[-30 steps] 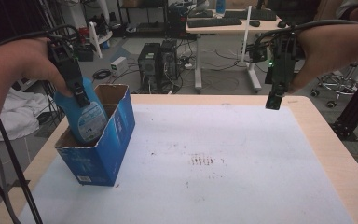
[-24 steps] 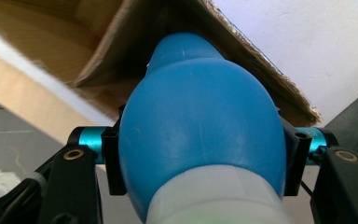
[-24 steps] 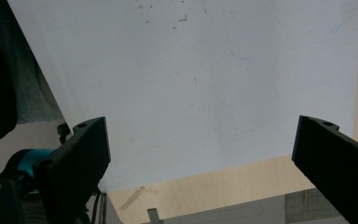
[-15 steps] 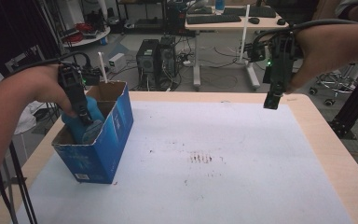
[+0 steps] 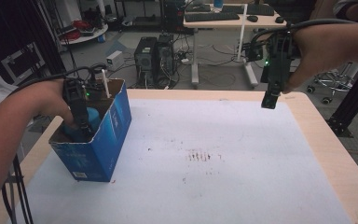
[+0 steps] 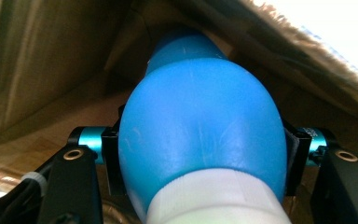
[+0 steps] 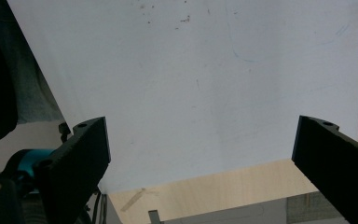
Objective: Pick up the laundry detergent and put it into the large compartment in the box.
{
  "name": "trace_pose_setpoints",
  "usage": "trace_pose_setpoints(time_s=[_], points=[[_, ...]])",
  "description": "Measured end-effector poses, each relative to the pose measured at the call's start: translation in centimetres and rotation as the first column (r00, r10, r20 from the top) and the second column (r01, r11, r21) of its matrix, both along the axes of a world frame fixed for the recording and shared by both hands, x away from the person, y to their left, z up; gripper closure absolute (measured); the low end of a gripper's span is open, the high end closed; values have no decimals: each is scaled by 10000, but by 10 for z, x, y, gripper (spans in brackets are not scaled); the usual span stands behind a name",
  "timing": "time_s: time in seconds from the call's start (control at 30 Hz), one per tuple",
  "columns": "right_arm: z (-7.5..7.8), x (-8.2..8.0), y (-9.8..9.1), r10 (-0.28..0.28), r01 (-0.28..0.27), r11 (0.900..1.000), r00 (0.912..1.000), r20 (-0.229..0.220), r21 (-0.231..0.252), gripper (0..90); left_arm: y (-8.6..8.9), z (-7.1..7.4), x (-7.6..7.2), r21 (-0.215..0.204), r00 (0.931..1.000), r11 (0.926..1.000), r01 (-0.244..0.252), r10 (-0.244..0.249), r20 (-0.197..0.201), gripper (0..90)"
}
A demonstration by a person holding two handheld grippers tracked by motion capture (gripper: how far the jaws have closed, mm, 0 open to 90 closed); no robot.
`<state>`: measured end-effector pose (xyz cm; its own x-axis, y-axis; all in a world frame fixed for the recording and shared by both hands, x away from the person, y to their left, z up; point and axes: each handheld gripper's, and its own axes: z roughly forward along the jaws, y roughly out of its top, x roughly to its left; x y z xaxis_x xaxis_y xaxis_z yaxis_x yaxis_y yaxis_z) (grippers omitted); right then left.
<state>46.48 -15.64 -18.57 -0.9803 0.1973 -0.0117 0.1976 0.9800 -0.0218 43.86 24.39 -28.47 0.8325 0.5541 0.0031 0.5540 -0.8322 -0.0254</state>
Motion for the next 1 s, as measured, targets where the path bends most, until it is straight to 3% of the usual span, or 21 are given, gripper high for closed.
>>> trace_pose_setpoints(time_s=[0.83, 1.0], points=[[-3, 1, -5, -47, 47, 10000, 10000, -28, 13, 33, -3, -4, 8, -261, 9997, 9994, -218, 216, -85, 363], [-6, 2, -4, -20, 20, 10000, 10000, -32, -22, 33, 1, -2, 9, -340, 9993, 9988, -361, 364, 60, 309]])
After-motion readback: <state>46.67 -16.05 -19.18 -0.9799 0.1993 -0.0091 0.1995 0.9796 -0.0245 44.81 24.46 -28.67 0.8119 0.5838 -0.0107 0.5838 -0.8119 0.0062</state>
